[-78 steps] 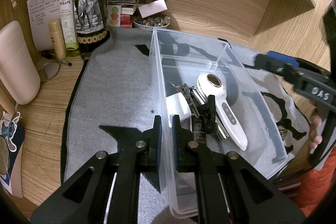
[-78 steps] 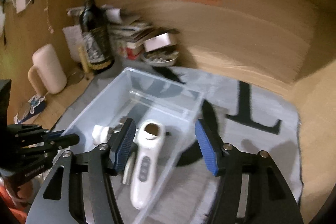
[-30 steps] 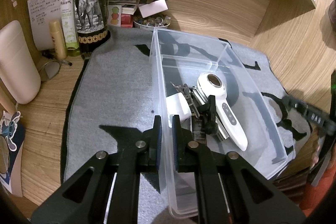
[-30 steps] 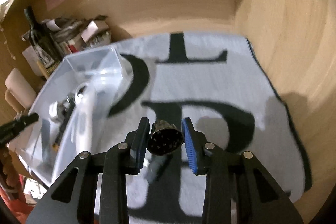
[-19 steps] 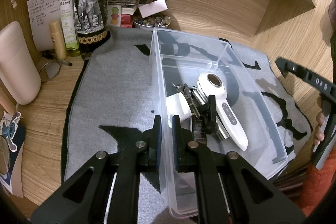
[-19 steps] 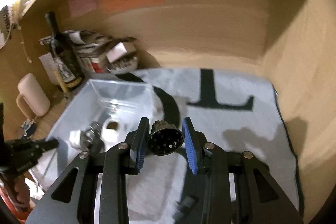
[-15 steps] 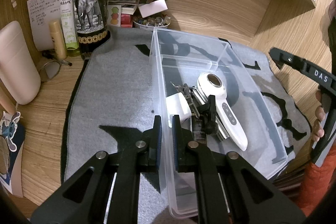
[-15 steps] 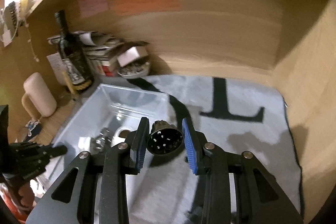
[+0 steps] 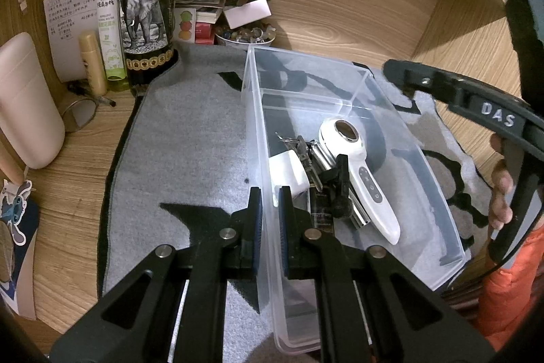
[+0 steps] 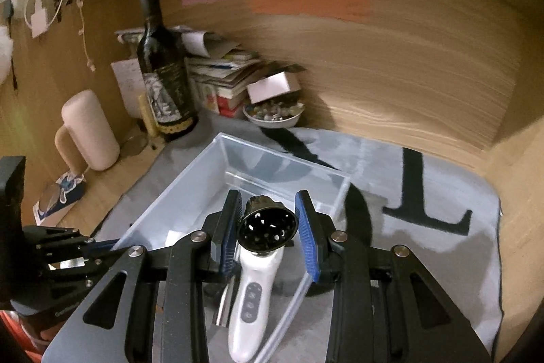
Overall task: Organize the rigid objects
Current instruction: 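Place the black round adapter into the clear box and release it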
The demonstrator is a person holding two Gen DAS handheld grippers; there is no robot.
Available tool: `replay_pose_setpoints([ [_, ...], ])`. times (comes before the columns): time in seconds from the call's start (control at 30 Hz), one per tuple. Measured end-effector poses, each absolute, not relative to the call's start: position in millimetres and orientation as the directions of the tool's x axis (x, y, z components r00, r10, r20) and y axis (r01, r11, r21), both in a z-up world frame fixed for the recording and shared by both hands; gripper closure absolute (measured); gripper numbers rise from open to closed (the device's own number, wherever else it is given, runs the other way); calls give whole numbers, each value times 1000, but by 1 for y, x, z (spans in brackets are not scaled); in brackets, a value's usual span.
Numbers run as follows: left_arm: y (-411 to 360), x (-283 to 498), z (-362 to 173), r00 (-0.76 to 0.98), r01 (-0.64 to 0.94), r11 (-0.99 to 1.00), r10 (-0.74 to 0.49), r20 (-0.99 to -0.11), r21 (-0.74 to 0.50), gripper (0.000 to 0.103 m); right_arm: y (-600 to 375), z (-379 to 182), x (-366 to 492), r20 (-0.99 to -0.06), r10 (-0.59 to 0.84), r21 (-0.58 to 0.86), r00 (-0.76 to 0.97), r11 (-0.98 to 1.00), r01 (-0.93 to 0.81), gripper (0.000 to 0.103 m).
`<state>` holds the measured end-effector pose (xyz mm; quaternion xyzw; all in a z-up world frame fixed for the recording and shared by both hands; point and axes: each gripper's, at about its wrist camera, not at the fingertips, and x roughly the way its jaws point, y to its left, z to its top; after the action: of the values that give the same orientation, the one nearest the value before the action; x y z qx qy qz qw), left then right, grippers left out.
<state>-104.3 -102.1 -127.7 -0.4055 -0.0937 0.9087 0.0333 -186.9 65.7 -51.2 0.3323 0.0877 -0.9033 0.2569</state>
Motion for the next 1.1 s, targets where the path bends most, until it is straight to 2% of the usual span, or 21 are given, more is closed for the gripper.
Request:
replay_pose_setpoints([
  [0.47, -102, -104, -128, -669, 16, -980, 137, -731, -199, 95, 37, -83, -202, -750, -379, -11, -542, -812, 583, 73],
  [0.83, -103, -104, -128, -669, 15, -980, 137, -730, -198, 95, 36, -79, -199, -747, -365, -30, -556, -816, 577, 72],
  [1.1, -103, -104, -128, -669, 15, -980, 138, -730, -199, 95, 70, -52, -183, -684, -343, -42, -643, -862, 505, 66],
])
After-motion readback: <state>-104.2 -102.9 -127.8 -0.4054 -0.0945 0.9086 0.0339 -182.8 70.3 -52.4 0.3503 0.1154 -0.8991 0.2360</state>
